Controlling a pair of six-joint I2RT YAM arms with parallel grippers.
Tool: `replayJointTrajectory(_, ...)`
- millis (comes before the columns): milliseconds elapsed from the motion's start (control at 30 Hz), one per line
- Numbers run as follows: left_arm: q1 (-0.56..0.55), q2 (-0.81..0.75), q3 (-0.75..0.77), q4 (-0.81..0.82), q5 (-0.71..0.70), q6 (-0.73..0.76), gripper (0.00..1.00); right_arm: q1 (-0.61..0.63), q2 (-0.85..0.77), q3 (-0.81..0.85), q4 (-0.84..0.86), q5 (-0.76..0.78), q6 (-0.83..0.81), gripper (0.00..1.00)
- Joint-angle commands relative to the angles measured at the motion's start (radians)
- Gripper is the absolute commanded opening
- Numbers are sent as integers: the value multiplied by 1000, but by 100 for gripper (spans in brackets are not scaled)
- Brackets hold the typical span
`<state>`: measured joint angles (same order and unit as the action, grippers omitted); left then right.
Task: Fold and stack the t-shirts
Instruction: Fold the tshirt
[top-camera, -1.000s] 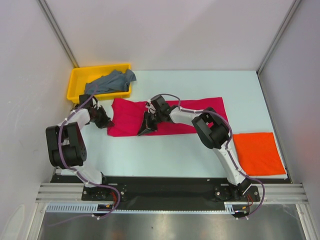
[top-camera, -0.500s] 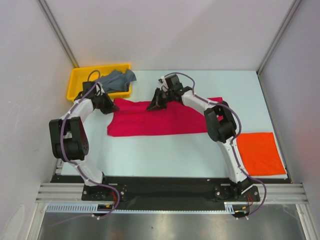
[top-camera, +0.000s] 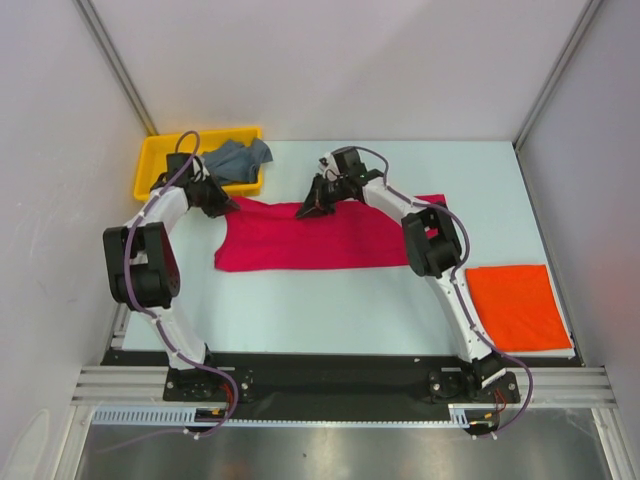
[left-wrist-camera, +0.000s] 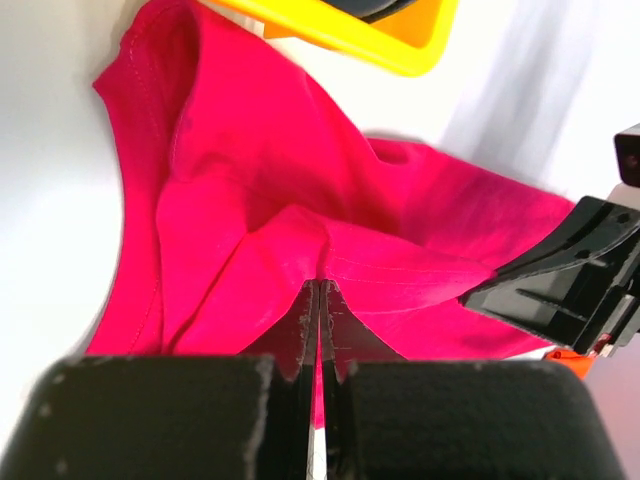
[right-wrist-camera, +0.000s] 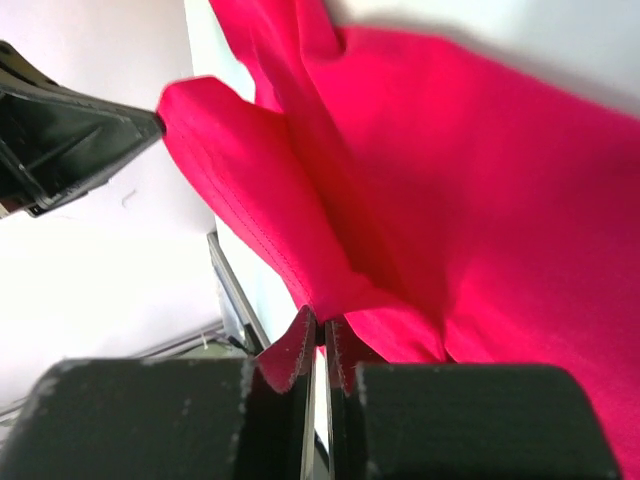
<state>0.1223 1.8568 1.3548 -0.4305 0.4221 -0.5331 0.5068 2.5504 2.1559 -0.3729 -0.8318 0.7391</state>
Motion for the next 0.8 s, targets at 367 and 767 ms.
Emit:
replayJointTrajectory(367,0,-71,-62,-40,-23,36,0,13,-51,-63,-15,-58,29,6)
replayJointTrajectory(767,2,-206,-192,-122,-88,94,0,48,-137,-208,-61,-104,-7,6)
